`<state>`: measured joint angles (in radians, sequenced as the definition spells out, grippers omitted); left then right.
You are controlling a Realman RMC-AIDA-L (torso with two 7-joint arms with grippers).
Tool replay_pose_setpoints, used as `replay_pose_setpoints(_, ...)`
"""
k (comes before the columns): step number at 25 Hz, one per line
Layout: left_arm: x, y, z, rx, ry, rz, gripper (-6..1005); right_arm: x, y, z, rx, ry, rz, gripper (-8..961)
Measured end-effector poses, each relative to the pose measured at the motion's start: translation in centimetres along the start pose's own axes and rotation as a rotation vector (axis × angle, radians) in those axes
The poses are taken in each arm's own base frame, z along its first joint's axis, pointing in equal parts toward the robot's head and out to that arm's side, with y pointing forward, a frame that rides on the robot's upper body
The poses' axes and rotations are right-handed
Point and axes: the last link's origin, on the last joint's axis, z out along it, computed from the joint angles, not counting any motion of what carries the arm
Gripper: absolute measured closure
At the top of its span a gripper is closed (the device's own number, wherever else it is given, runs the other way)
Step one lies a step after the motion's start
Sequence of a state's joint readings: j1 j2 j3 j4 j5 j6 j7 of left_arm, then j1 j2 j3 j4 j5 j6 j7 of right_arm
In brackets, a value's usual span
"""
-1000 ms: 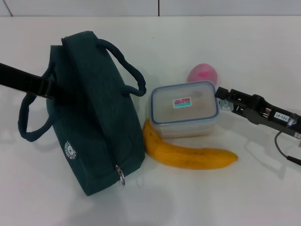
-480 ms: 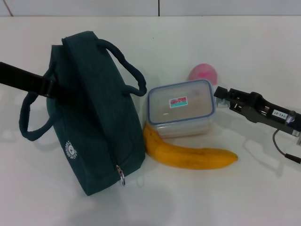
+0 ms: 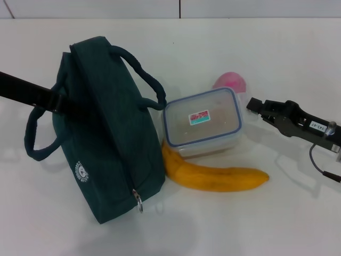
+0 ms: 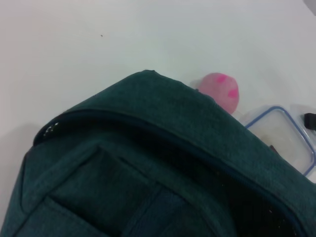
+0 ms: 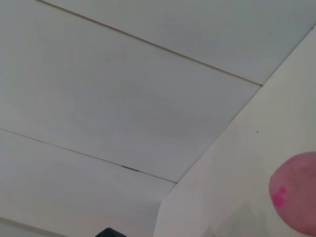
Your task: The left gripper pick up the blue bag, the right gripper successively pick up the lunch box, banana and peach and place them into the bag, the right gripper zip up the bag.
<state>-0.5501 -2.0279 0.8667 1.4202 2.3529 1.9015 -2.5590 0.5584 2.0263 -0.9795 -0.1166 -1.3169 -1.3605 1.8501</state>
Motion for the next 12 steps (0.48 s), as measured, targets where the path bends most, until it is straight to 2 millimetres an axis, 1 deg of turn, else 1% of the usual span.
replay_pose_setpoints(5,-0.1,0.0,0.1,-0.021,0.008,0.004,958,-0.1,0.0,-0.1,-0.003,-0.015,0.011,892)
replay_pose_setpoints(12,-0.4,-0.3,-0.4,-0.029,0.035,-0.008,958,0.0,-0.6,-1.4,0.008,-0.055,0.044,895)
